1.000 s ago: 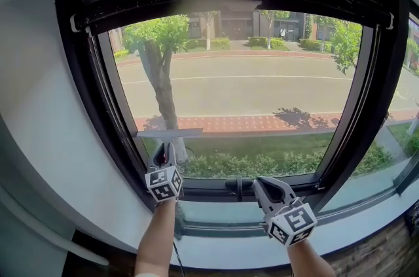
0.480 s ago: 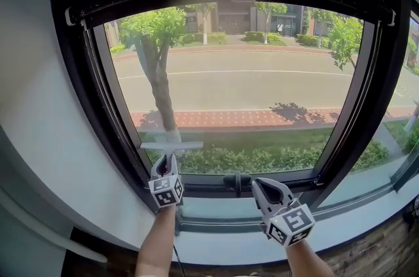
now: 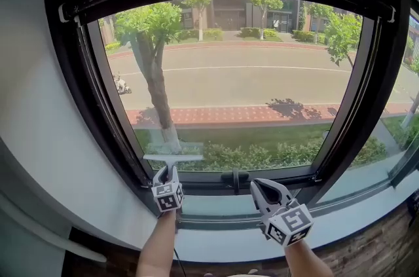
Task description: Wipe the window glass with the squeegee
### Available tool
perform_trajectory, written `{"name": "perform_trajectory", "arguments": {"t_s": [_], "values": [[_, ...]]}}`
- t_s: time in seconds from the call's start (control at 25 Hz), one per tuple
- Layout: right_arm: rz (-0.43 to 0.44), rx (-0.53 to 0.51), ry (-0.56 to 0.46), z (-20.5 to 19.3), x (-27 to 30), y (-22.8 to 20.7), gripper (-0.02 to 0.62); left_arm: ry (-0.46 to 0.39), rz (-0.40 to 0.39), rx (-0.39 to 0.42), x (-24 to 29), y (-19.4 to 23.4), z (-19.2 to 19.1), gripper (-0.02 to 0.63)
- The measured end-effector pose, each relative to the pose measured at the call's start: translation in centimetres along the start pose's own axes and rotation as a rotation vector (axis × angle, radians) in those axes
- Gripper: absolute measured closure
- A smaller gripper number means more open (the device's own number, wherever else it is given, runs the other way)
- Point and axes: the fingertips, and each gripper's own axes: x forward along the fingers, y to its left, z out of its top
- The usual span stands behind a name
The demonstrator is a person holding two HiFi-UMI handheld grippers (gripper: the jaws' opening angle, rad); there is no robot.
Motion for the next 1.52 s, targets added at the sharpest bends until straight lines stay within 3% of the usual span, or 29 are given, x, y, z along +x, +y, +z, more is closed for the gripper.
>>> {"name": "perform_trajectory", "arguments": {"t_s": [0.28, 1.08, 1.2, 1.36, 1.52], "values": [[-0.008, 0.006, 0.02, -0.9, 0.1, 0.0, 0.584, 0.111, -0.006, 0.032, 0.5, 0.1, -4.7, 0.514], [-0.017, 0.006, 0.063, -2.5, 0.2, 0.5, 0.584, 0.242, -0.012, 0.023, 1.2, 0.4, -9.7, 0.515], [-0.039, 0.007, 0.068, -2.7, -0.4, 0.0, 0.584, 0.216, -0.009, -0.002, 0.6, 0.4, -9.2, 0.515], [-0.098, 0.014, 0.076, -3.2, -1.6, -1.6, 0.584, 0.118, -0.017, -0.064, -1.9, -0.1, -6.6, 0.515], [-0.175, 0.033, 0.077, -4.0, -3.1, -3.3, 0.584, 0.003, -0.05, -0.048, -5.2, -1.4, -2.9, 0.515]]}}
